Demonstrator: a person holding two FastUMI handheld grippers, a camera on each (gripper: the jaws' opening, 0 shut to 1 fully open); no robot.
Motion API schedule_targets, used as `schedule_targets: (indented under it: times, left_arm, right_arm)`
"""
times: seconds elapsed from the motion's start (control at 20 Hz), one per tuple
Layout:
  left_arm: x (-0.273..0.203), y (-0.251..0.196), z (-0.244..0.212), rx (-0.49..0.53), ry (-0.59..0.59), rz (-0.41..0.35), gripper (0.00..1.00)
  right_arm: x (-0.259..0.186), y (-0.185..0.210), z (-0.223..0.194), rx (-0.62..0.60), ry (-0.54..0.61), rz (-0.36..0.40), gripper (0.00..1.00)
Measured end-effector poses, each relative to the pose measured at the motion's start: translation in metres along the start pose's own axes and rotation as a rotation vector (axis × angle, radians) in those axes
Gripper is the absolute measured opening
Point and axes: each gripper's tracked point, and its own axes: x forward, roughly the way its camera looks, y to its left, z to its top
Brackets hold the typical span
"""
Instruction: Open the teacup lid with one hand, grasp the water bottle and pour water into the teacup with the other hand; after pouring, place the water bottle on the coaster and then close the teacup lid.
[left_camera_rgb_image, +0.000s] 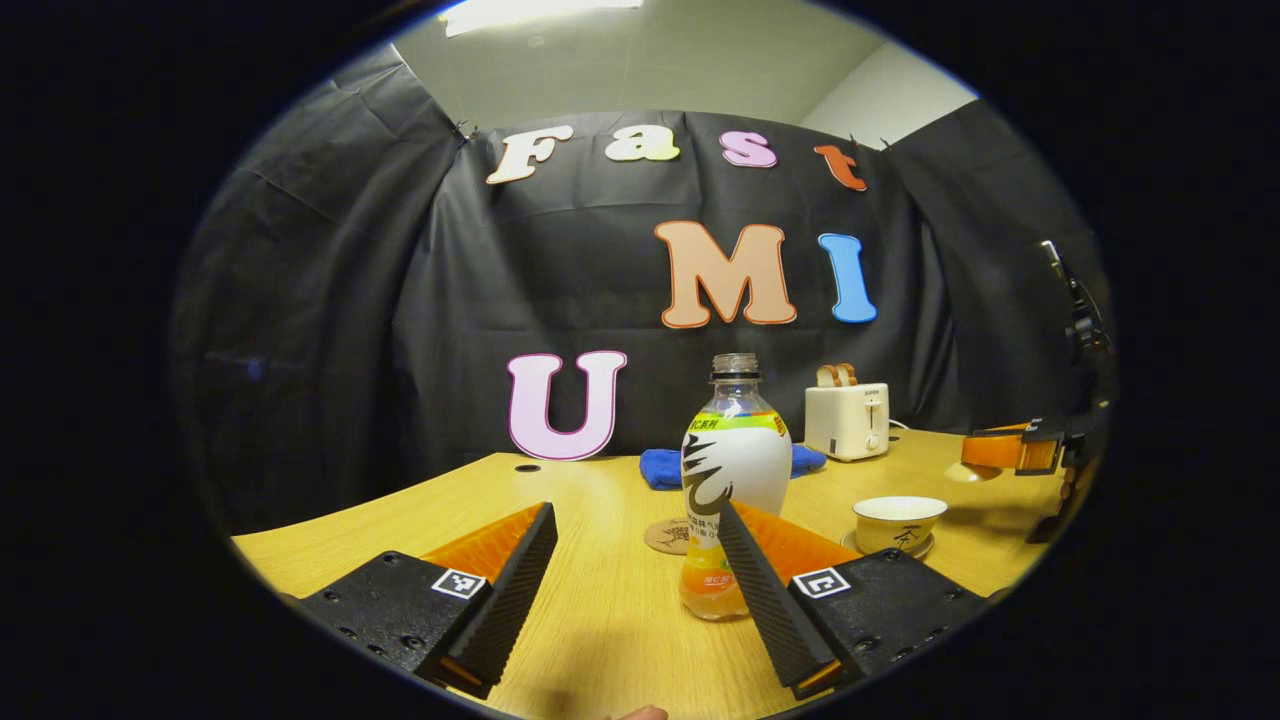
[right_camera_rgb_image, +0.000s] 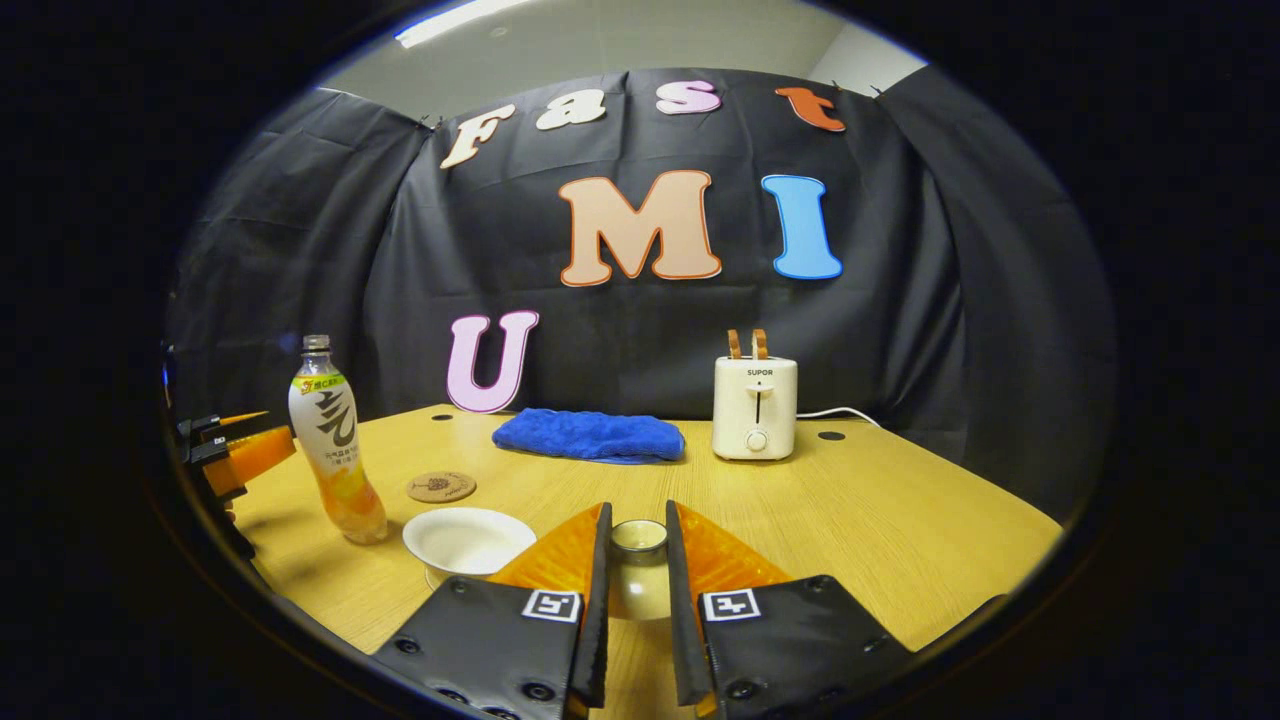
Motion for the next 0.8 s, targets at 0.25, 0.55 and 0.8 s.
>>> schedule_targets:
  times: [0.25,0.55,0.8]
  left_arm:
    - [-0.003,-0.021,-0.003,-0.002,0.007,-0.085,0.95]
    - [0.006,-0.04,-0.011,0.009,0.063,-0.161,0.95]
    - [0.02,-0.056,-0.02,0.011,0.109,-0.21,0.95]
  right_arm:
    - [0.0,-0.004,-0.007,0.035,-0.006,-0.002,0.31]
    - [-0.002,0.002,-0.006,0.018,-0.009,0.012,0.3]
    - [-0.002,-0.002,-0.006,0.031,-0.012,0.007,0.3]
